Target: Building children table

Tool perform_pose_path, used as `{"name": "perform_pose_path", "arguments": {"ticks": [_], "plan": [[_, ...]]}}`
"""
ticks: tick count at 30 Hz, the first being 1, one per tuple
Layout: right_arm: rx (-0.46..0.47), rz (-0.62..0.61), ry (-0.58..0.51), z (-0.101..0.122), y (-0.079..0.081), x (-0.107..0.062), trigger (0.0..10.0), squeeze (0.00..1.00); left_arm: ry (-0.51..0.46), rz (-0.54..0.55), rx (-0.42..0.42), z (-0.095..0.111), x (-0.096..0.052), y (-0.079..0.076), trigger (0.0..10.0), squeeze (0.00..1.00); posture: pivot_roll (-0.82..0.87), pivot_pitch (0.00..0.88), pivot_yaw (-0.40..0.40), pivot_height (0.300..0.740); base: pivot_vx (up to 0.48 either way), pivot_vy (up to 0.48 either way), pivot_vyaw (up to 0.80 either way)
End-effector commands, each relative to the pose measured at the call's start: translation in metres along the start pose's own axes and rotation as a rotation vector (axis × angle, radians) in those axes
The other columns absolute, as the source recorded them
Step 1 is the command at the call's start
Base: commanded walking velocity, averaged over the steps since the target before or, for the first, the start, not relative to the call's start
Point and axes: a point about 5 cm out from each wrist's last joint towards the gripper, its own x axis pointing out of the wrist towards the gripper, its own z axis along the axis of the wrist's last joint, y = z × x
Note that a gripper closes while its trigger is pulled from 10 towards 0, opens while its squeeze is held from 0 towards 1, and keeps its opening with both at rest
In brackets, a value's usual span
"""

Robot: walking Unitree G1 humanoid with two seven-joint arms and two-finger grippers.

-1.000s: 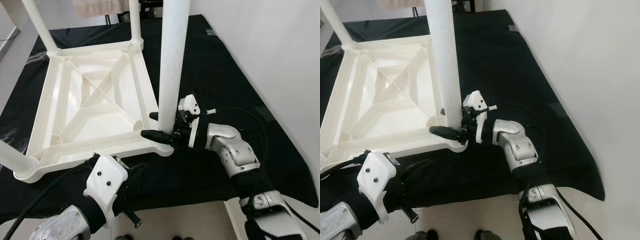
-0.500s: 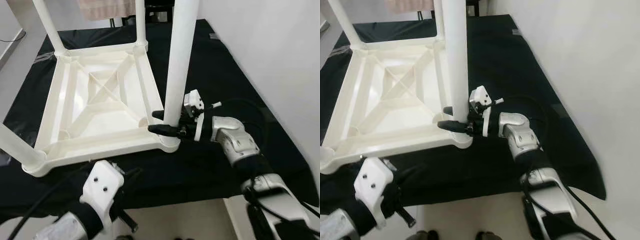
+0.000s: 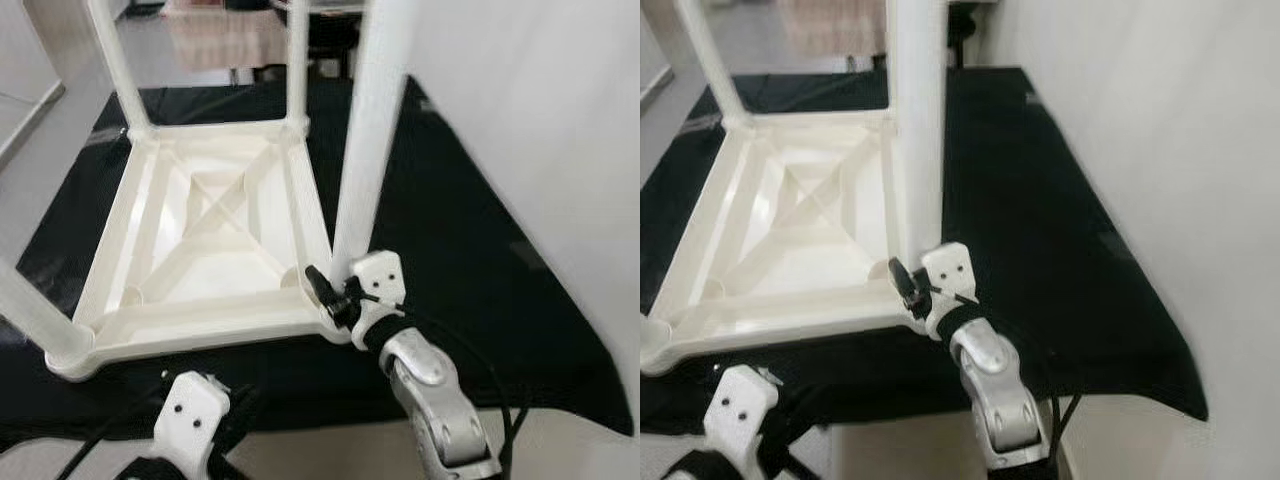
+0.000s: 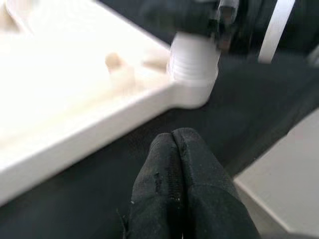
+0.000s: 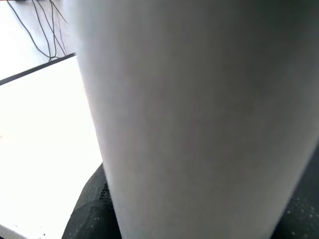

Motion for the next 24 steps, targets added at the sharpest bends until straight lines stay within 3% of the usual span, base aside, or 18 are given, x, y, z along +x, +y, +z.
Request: {"name": "perform_pose_path", "arguments": {"ticks": [1, 2, 3, 4, 5, 6, 9, 11, 12, 13, 16, 18, 23, 24], "plan": [[0.056, -0.004, 0.138, -0.029, 0.008, 0.001, 5.0, 0.0, 0.017, 0.0, -0.019, -0.007, 0.001, 0.001, 10.0, 0.0, 0.08, 0.105, -0.054, 0.74, 0.0, 0.0, 0.0], [0.064, -0.016, 0.143, -0.029, 0.005, 0.003, 10.0, 0.0, 0.011, 0.001, -0.015, -0.009, 0.004, 0.003, 10.0, 0.0, 0.08, 0.089, -0.058, 0.74, 0.0, 0.0, 0.0], [0.084, 0.017, 0.119, -0.024, 0.003, 0.004, 10.0, 0.62, 0.001, 0.008, -0.012, -0.01, 0.008, 0.005, 10.0, 0.0, 0.08, 0.073, -0.064, 0.74, 0.0, 0.0, 0.0], [0.084, 0.017, 0.119, -0.024, 0.003, 0.004, 10.0, 0.62, 0.001, 0.008, -0.012, -0.01, 0.008, 0.005, 10.0, 0.0, 0.08, 0.073, -0.064, 0.74, 0.0, 0.0, 0.0], [0.14, 0.055, 0.067, -0.013, 0.0, 0.005, 10.0, 1.0, -0.014, 0.017, -0.007, -0.012, 0.014, 0.008, 10.0, 0.0, 0.08, 0.053, -0.07, 0.74, 0.0, 0.0, 0.0], [0.14, 0.055, 0.067, -0.013, 0.0, 0.005, 10.0, 1.0, -0.014, 0.017, -0.007, -0.012, 0.014, 0.008, 10.0, 0.0, 0.08, 0.053, -0.07, 0.74, 0.0, 0.0, 0.0], [0.139, 0.268, -0.049, 0.015, -0.009, 0.007, 10.0, 1.0, -0.04, 0.021, 0.0, -0.014, 0.021, 0.012, 10.0, 0.0, 0.08, 0.026, -0.075, 0.74, 0.0, 0.0, 0.0], [0.117, 0.337, -0.071, 0.022, -0.013, 0.007, 10.0, 1.0, -0.046, 0.02, 0.008, -0.015, 0.023, 0.013, 10.0, 0.0, 0.08, 0.022, -0.075, 0.74, 0.0, 0.0, 0.0], [0.075, 0.391, -0.083, 0.029, -0.024, 0.009, 10.0, 0.18, -0.053, 0.014, 0.022, -0.014, 0.026, 0.014, 10.0, 0.0, 0.09, 0.007, -0.076, 0.74, 0.0, 0.0, 0.0], [-0.007, 0.437, -0.095, 0.036, -0.038, 0.012, 10.0, 0.0, -0.065, 0.01, 0.035, -0.013, 0.029, 0.016, 10.0, 0.0, 0.09, 0.0, -0.078, 0.74, 0.0, 0.0, 0.0], [-0.063, 0.459, -0.099, 0.041, -0.047, 0.015, 10.0, 0.0, -0.073, 0.007, 0.042, -0.012, 0.031, 0.018, 10.0, 0.0, 0.1, 0.0, -0.08, 0.74, 0.0, 0.0, 0.0], [-0.14, 0.535, -0.072, 0.048, -0.062, 0.023, 10.0, 0.0, -0.094, 0.015, 0.071, -0.007, 0.036, 0.026, 10.0, 0.0, 0.12, 0.0, -0.095, 0.74, 0.0, 0.0, 0.0], [-0.174, 0.619, -0.034, 0.055, -0.073, 0.033, 10.0, 0.0, -0.121, 0.029, 0.1, 0.0, 0.04, 0.037, 10.0, 0.0, 0.14, 0.0, -0.096, 0.74, 0.0, 0.0, 0.0], [-0.151, 0.631, -0.026, 0.058, -0.077, 0.038, 4.3, 0.0, -0.137, 0.02, 0.103, 0.004, 0.04, 0.038, 10.0, 0.0, 0.14, 0.0, -0.09, 0.74, 0.0, 0.0, 0.0]]}}
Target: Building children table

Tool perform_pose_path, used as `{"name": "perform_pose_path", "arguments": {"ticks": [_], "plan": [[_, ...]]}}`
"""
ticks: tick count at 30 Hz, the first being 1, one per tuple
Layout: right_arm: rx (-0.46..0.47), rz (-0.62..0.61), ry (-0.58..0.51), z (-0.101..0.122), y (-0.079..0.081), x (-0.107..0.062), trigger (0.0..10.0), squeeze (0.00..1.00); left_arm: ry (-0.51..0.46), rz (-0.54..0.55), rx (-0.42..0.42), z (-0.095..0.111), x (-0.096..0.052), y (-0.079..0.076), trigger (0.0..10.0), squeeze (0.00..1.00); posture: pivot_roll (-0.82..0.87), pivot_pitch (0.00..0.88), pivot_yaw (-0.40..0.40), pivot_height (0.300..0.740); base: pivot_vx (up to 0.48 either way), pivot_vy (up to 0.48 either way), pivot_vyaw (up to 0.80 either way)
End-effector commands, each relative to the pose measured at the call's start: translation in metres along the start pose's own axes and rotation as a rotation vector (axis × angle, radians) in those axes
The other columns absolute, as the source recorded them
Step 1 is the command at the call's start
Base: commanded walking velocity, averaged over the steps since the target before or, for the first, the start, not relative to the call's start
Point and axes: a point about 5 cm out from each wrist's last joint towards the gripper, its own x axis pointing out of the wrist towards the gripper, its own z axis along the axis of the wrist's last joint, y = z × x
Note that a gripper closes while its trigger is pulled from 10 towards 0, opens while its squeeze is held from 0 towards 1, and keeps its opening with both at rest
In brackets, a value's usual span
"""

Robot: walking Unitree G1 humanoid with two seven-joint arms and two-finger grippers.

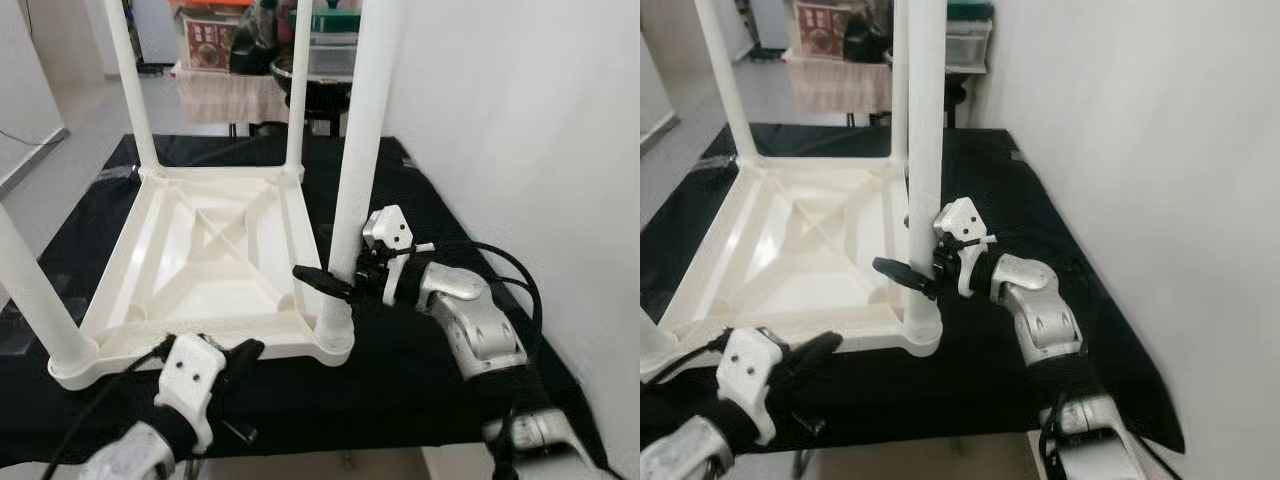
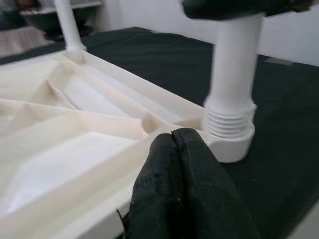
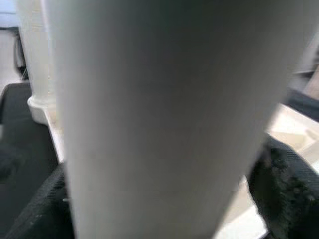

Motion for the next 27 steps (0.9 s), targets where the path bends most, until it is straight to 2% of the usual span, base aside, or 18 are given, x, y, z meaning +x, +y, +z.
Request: {"name": "perform_pose_path", "arguments": {"ticks": [1, 2, 3, 4, 5, 8, 13, 16, 17, 19, 20, 21, 22, 23, 24, 25, 26, 27], "plan": [[0.029, 0.021, -0.007, 0.002, -0.006, 0.004, 4.3, 0.0, -0.015, -0.019, 0.007, 0.003, 0.001, 0.003, 10.0, 0.0, 0.14, 0.0, -0.086, 0.74, 0.0, 0.0, 0.0], [0.029, 0.021, -0.007, 0.002, -0.006, 0.004, 4.3, 0.0, -0.015, -0.019, 0.007, 0.003, 0.001, 0.003, 10.0, 0.0, 0.14, 0.0, -0.086, 0.74, 0.0, 0.0, 0.0], [0.052, 0.032, -0.027, 0.006, -0.009, 0.005, 1.1, 0.0, -0.026, -0.033, 0.005, 0.007, 0.001, 0.002, 10.0, 0.0, 0.14, 0.0, -0.082, 0.74, 0.0, 0.0, 0.0], [0.052, 0.032, -0.027, 0.006, -0.009, 0.005, 1.1, 0.0, -0.026, -0.033, 0.005, 0.007, 0.001, 0.002, 10.0, 0.0, 0.14, 0.0, -0.082, 0.74, 0.0, 0.0, 0.0], [0.068, 0.049, -0.037, 0.009, -0.01, 0.005, 0.0, 0.0, -0.034, -0.063, -0.008, 0.011, 0.002, -0.002, 10.0, 0.0, 0.14, 0.0, -0.085, 0.74, 0.0, 0.0, 0.0], [0.1, 0.085, -0.016, 0.007, -0.014, 0.0, 0.0, 0.0, -0.045, -0.144, -0.021, 0.018, 0.0, -0.013, 10.0, 0.0, 0.14, 0.0, -0.085, 0.74, 0.0, 0.0, 0.0], [0.144, 0.091, 0.028, -0.001, -0.011, -0.014, 0.0, 0.0, -0.08, -0.194, -0.077, 0.031, -0.004, -0.026, 10.0, 0.0, 0.1, 0.0, -0.061, 0.74, 0.0, 0.0, 0.0], [0.172, 0.038, 0.074, -0.01, -0.008, -0.023, 0.0, 0.0, -0.058, -0.216, -0.059, 0.026, -0.004, -0.032, 10.0, 0.0, 0.07, 0.0, -0.054, 0.74, 0.0, 0.0, 0.0], [0.207, -0.04, 0.096, -0.016, -0.005, -0.03, 0.0, 0.0, -0.056, -0.222, -0.066, 0.025, -0.004, -0.034, 10.0, 0.0, 0.05, 0.009, -0.045, 0.74, 0.0, 0.0, 0.0], [0.207, -0.04, 0.096, -0.016, -0.005, -0.03, 0.0, 0.0, -0.056, -0.222, -0.066, 0.025, -0.004, -0.034, 10.0, 0.0, 0.05, 0.009, -0.045, 0.74, 0.0, 0.0, 0.0], [0.229, -0.095, 0.111, -0.019, -0.002, -0.035, 0.0, 0.0, -0.056, -0.224, -0.073, 0.025, -0.005, -0.035, 10.0, 0.0, 0.05, 0.009, -0.045, 0.74, 0.0, 0.0, 0.0], [0.257, -0.232, 0.128, -0.024, 0.003, -0.04, 0.0, 0.0, -0.055, -0.227, -0.086, 0.025, -0.007, -0.035, 10.0, 0.0, 0.04, 0.03, -0.032, 0.74, 0.0, 0.0, 0.0], [0.268, -0.423, 0.146, -0.032, 0.017, -0.042, 0.0, 0.0, -0.041, -0.233, -0.09, 0.024, -0.01, -0.035, 10.0, 0.0, 0.03, 0.058, -0.035, 0.74, 0.0, 0.0, 0.0], [0.268, -0.423, 0.146, -0.032, 0.017, -0.042, 0.0, 0.0, -0.041, -0.233, -0.09, 0.024, -0.01, -0.035, 10.0, 0.0, 0.03, 0.058, -0.035, 0.74, 0.0, 0.0, 0.0], [0.297, -0.593, 0.151, -0.038, 0.033, -0.044, 0.0, 0.0, -0.028, -0.235, -0.091, 0.024, -0.013, -0.035, 10.0, 0.0, 0.01, 0.081, -0.026, 0.74, 0.0, 0.0, 0.0], [0.334, -0.714, 0.167, -0.042, 0.047, -0.048, 0.0, 0.0, -0.02, -0.236, -0.093, 0.024, -0.016, -0.035, 10.0, 0.0, 0.0, 0.085, -0.025, 0.74, 0.0, 0.0, 0.0], [0.334, -0.714, 0.167, -0.042, 0.047, -0.048, 0.0, 0.0, -0.02, -0.236, -0.093, 0.024, -0.016, -0.035, 10.0, 0.0, 0.0, 0.085, -0.025, 0.74, 0.0, 0.0, 0.0], [0.361, -0.74, 0.19, -0.048, 0.069, -0.044, 0.0, 0.0, -0.019, -0.222, -0.101, 0.024, -0.017, -0.033, 10.0, 0.0, 0.0, 0.101, -0.026, 0.74, 0.0, 0.0, 0.0]]}}
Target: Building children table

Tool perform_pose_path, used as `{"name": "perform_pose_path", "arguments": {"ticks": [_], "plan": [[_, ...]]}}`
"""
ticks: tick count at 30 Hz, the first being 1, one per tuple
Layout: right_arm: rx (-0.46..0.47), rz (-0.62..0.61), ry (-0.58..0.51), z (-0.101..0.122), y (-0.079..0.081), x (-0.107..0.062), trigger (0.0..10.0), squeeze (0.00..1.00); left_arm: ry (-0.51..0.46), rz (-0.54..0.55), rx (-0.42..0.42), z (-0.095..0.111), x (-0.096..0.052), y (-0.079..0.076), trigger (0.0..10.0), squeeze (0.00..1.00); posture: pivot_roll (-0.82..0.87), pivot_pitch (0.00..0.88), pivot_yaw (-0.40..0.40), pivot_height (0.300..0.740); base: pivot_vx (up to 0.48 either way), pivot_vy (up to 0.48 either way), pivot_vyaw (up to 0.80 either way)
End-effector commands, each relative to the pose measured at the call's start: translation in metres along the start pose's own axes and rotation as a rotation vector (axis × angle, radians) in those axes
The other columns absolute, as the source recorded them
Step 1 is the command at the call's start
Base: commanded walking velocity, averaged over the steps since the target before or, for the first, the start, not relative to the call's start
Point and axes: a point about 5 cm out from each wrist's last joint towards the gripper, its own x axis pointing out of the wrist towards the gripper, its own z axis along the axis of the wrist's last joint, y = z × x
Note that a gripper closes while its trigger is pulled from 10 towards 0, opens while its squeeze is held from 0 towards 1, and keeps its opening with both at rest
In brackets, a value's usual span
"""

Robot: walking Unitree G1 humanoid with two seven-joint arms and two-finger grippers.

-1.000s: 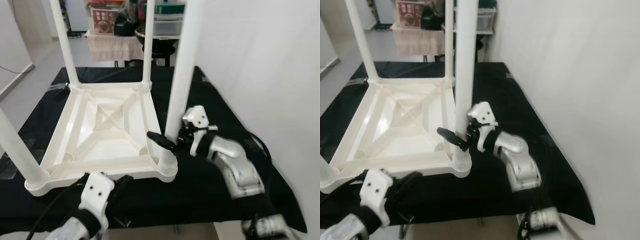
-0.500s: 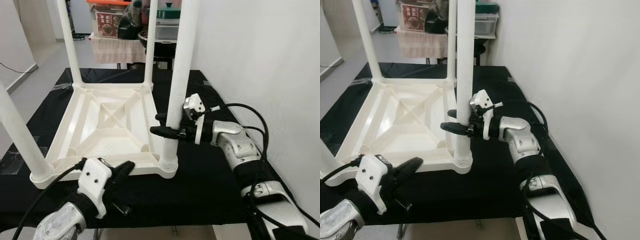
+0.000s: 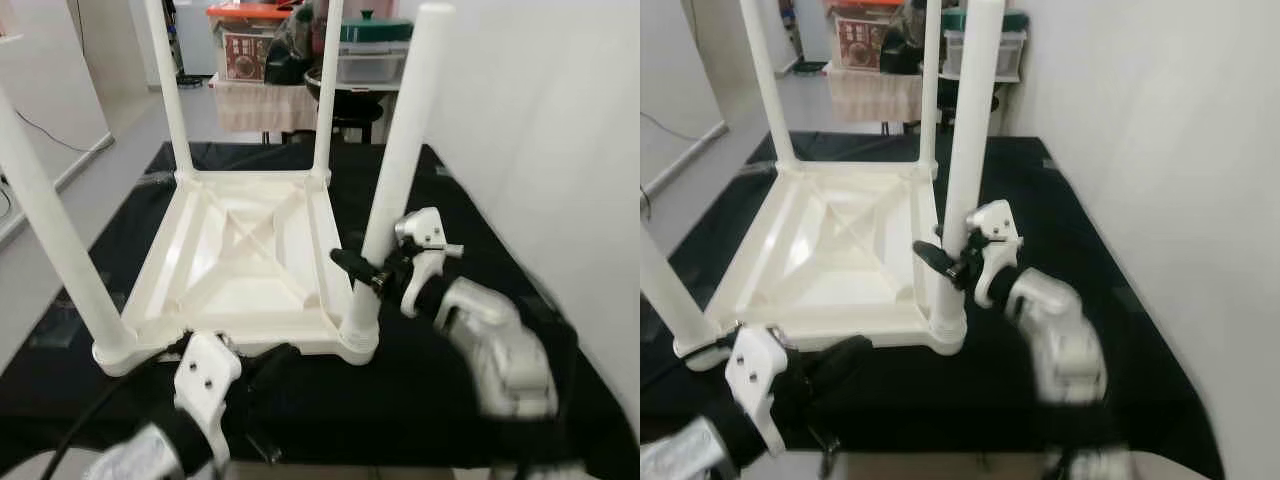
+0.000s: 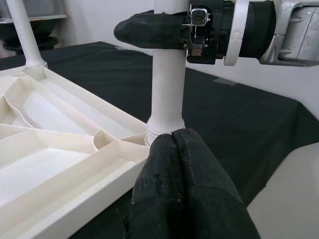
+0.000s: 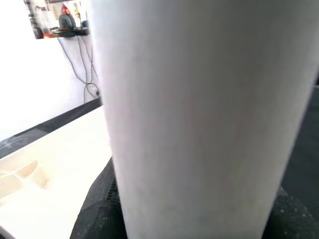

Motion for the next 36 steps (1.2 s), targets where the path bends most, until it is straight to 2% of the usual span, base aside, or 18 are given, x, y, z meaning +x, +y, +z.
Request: {"name": "perform_pose_path", "arguments": {"ticks": [1, 2, 9, 10, 11, 12, 13, 18, 19, 20, 21, 22, 25, 30, 31, 33, 34, 36], "plan": [[0.066, -0.128, 0.188, -0.038, -0.001, -0.016, 0.0, 0.0, 0.012, 0.009, 0.008, 0.002, -0.004, 0.002, 10.0, 0.0, 0.0, 0.101, -0.026, 0.74, 0.0, 0.0, 0.0], [0.078, -0.125, 0.21, -0.047, 0.013, -0.019, 0.0, 0.0, 0.005, 0.024, -0.006, 0.003, -0.004, 0.003, 10.0, 0.0, -0.01, 0.11, -0.029, 0.74, 0.0, 0.0, 0.0], [0.041, -0.107, 0.207, -0.04, 0.016, -0.005, 0.0, 0.0, -0.029, 0.031, -0.018, 0.01, 0.001, -0.002, 10.0, 0.0, 0.0, 0.11, -0.044, 0.74, 0.0, 0.0, 0.0], [0.016, -0.11, 0.195, -0.032, 0.012, 0.001, 10.0, 0.0, -0.03, 0.037, -0.015, 0.009, 0.002, -0.001, 10.0, 0.0, 0.0, 0.112, -0.048, 0.74, 0.0, 0.0, 0.0], [0.016, -0.11, 0.195, -0.032, 0.012, 0.001, 10.0, 0.0, -0.03, 0.037, -0.015, 0.009, 0.002, -0.001, 10.0, 0.0, 0.0, 0.112, -0.048, 0.74, 0.0, 0.0, 0.0], [0.014, -0.068, 0.18, -0.024, 0.014, 0.005, 10.0, 0.58, -0.026, 0.048, -0.013, 0.007, 0.002, 0.002, 10.0, 0.0, 0.0, 0.108, -0.047, 0.74, 0.0, 0.0, 0.0], [0.023, -0.007, 0.154, -0.014, 0.014, 0.01, 10.0, 1.0, -0.027, 0.055, -0.012, 0.006, 0.004, 0.005, 10.0, 0.0, -0.01, 0.107, -0.045, 0.74, 0.0, 0.0, 0.0], [0.007, 0.246, 0.06, 0.016, 0.022, 0.021, 10.0, 1.0, -0.033, 0.049, -0.002, 0.006, 0.011, 0.012, 10.0, 0.0, -0.01, 0.094, -0.042, 0.74, 0.0, 0.0, 0.0], [-0.046, 0.375, 0.041, 0.024, 0.023, 0.021, 10.0, 0.68, -0.033, 0.047, 0.003, 0.005, 0.014, 0.014, 10.0, 0.0, -0.01, 0.085, -0.043, 0.74, 0.0, 0.0, 0.0], [-0.046, 0.375, 0.041, 0.024, 0.023, 0.021, 10.0, 0.68, -0.033, 0.047, 0.003, 0.005, 0.014, 0.014, 10.0, 0.0, -0.01, 0.085, -0.043, 0.74, 0.0, 0.0, 0.0], [-0.157, 0.564, 0.038, 0.029, 0.023, 0.02, 10.0, 0.11, -0.035, 0.045, 0.007, 0.005, 0.018, 0.018, 10.0, 0.0, 0.0, 0.077, -0.048, 0.74, 0.0, 0.0, 0.0], [-0.183, 0.603, 0.046, 0.029, 0.022, 0.02, 10.0, 0.0, -0.035, 0.046, 0.007, 0.005, 0.019, 0.019, 10.0, 0.0, 0.0, 0.077, -0.048, 0.74, 0.0, 0.0, 0.0], [-0.175, 0.777, 0.034, 0.033, 0.013, 0.027, 10.0, 0.0, -0.029, 0.073, 0.02, 0.002, 0.021, 0.024, 10.0, 0.0, 0.01, 0.062, -0.051, 0.74, 0.0, 0.0, 0.0], [-0.156, 0.804, 0.039, 0.038, 0.0, 0.042, 10.0, 0.0, -0.02, 0.087, 0.046, 0.0, 0.022, 0.026, 10.0, 0.0, 0.03, 0.05, -0.052, 0.74, 0.0, 0.0, 0.0], [-0.138, 0.824, 0.041, 0.04, -0.003, 0.046, 4.4, 0.0, -0.019, 0.089, 0.047, 0.0, 0.022, 0.027, 10.0, 0.0, 0.03, 0.047, -0.052, 0.74, 0.0, 0.0, 0.0], [-0.126, 0.838, 0.042, 0.042, -0.005, 0.048, 4.4, 0.0, -0.019, 0.09, 0.047, 0.0, 0.022, 0.028, 10.0, 0.0, 0.03, 0.047, -0.052, 0.74, 0.0, 0.0, 0.0], [-0.108, 0.857, 0.055, 0.043, -0.008, 0.05, 0.0, 0.0, -0.018, 0.09, 0.045, -0.001, 0.022, 0.028, 10.0, 0.0, 0.03, 0.047, -0.051, 0.74, 0.0, 0.0, 0.0], [-0.103, 0.881, 0.064, 0.043, -0.011, 0.051, 0.0, 0.0, -0.017, 0.09, 0.044, -0.001, 0.022, 0.029, 10.0, 0.0, 0.04, 0.046, -0.054, 0.74, 0.0, 0.0, 0.0]]}}
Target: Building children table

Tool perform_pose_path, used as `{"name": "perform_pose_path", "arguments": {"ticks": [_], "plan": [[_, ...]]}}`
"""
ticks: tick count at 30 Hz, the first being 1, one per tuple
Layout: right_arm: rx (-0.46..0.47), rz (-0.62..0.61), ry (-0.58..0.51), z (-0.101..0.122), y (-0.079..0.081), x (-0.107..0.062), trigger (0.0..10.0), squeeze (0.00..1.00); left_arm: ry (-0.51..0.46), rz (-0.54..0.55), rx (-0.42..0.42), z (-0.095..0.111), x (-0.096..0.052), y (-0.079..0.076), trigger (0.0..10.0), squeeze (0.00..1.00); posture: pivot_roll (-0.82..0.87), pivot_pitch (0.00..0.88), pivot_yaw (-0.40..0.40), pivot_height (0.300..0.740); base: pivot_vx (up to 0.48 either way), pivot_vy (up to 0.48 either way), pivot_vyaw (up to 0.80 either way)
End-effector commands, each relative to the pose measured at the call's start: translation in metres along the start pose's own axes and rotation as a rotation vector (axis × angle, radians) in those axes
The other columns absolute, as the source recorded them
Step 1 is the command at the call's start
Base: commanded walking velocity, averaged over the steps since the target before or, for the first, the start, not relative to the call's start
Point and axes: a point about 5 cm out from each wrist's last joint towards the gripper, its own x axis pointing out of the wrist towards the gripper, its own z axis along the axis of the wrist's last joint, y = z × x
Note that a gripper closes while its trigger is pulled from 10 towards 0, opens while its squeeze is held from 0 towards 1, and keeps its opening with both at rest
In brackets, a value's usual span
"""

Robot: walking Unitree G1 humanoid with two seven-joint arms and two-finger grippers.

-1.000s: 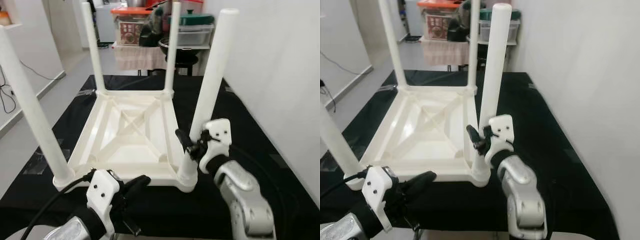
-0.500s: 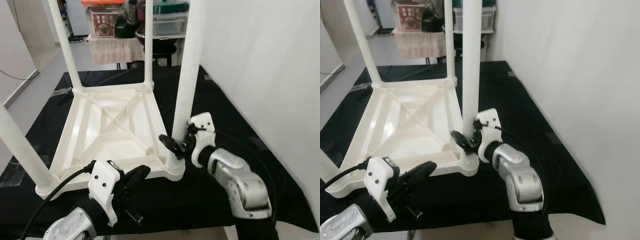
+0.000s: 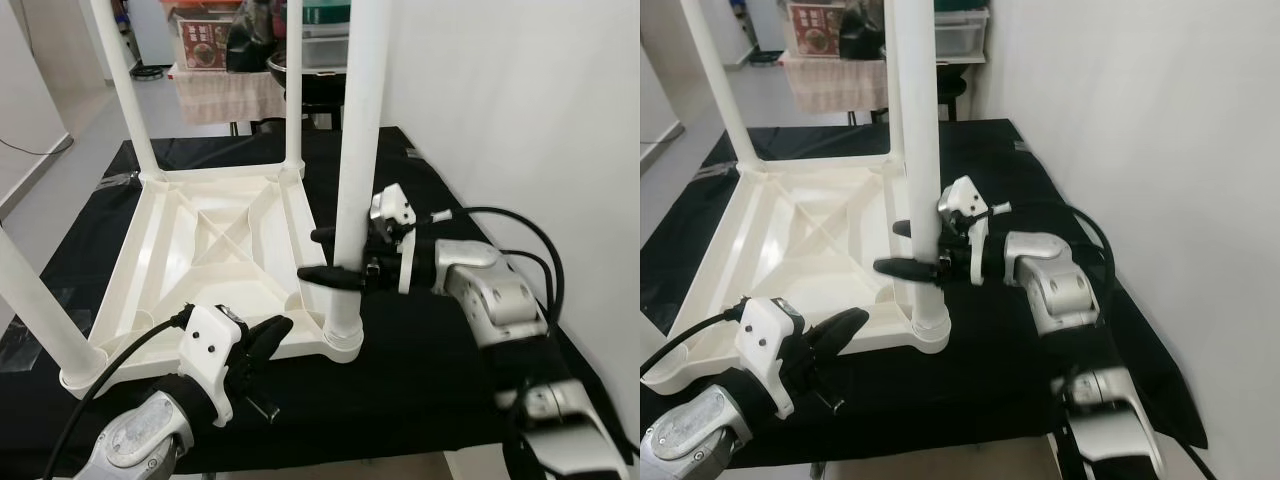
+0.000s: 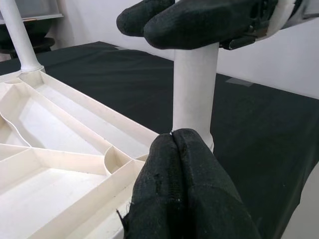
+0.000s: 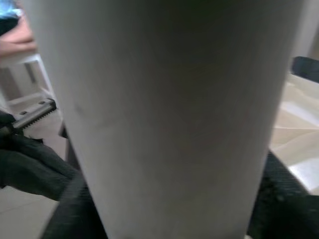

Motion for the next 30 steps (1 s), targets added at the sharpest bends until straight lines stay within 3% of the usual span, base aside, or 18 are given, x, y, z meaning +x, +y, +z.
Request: {"name": "perform_pose_path", "arguments": {"ticks": [1, 8, 11, 13, 14, 16, 19, 20, 21, 23, 24, 26, 30], "plan": [[0.003, 0.052, 0.001, 0.001, -0.001, 0.003, 0.0, 0.0, 0.015, 0.009, -0.005, -0.005, 0.0, 0.003, 10.0, 0.0, 0.04, 0.046, -0.054, 0.74, 0.0, 0.0, 0.0], [-0.011, 0.077, -0.011, -0.001, -0.008, -0.002, 0.0, 0.0, 0.003, 0.002, -0.011, -0.004, 0.002, 0.003, 10.0, 0.0, 0.04, 0.049, -0.056, 0.74, 0.0, 0.0, 0.0], [-0.025, 0.024, -0.025, -0.006, -0.006, -0.005, 0.0, 0.0, -0.005, 0.004, -0.017, -0.003, 0.002, 0.005, 10.0, 0.0, 0.03, 0.057, -0.052, 0.74, 0.0, 0.0, 0.0], [-0.027, -0.033, -0.021, -0.01, -0.004, -0.006, 0.0, 0.0, -0.007, 0.005, -0.02, -0.002, 0.002, 0.006, 10.0, 0.0, 0.02, 0.064, -0.055, 0.74, 0.0, 0.0, 0.0], [-0.008, -0.145, -0.014, -0.02, 0.0, -0.004, 0.0, 0.0, -0.007, 0.007, -0.022, -0.002, 0.002, 0.007, 10.0, 0.0, 0.01, 0.071, -0.058, 0.74, 0.0, 0.0, 0.0], [-0.008, -0.145, -0.014, -0.02, 0.0, -0.004, 0.0, 0.0, -0.007, 0.007, -0.022, -0.002, 0.002, 0.007, 10.0, 0.0, 0.01, 0.071, -0.058, 0.74, 0.0, 0.0, 0.0], [0.015, -0.267, -0.005, -0.031, 0.004, -0.002, 0.0, 0.0, -0.008, 0.008, -0.025, -0.003, 0.001, 0.008, 10.0, 0.0, 0.01, 0.071, -0.058, 0.74, 0.0, 0.0, 0.0], [0.055, -0.496, 0.028, -0.045, 0.007, 0.004, 0.0, 0.0, -0.006, 0.01, -0.025, -0.003, 0.001, 0.009, 10.0, 0.0, 0.01, 0.078, -0.059, 0.74, 0.0, 0.0, 0.0], [0.055, -0.496, 0.028, -0.045, 0.007, 0.004, 0.0, 0.0, -0.006, 0.01, -0.025, -0.003, 0.001, 0.009, 10.0, 0.0, 0.01, 0.078, -0.059, 0.74, 0.0, 0.0, 0.0], [0.17, -0.697, 0.052, -0.078, 0.049, 0.029, 0.0, 0.0, -0.006, 0.01, -0.025, -0.003, 0.002, 0.014, 10.0, 0.0, 0.0, 0.085, -0.04, 0.74, 0.0, 0.0, 0.0], [0.182, -0.734, 0.069, -0.085, 0.06, 0.034, 0.0, 0.0, -0.006, 0.009, -0.025, -0.004, 0.003, 0.015, 10.0, 0.0, -0.01, 0.077, -0.039, 0.74, 0.0, 0.0, 0.0], [0.179, -0.723, 0.076, -0.087, 0.065, 0.037, 0.0, 0.0, -0.006, 0.008, -0.025, -0.004, 0.003, 0.015, 10.0, 0.0, -0.01, 0.077, -0.039, 0.74, 0.0, 0.0, 0.0], [0.167, -0.755, 0.061, -0.081, 0.054, 0.037, 0.0, 0.0, -0.011, 0.007, -0.027, -0.005, 0.007, 0.016, 10.0, 0.0, 0.01, 0.058, -0.061, 0.74, 0.0, 0.0, 0.0]]}}
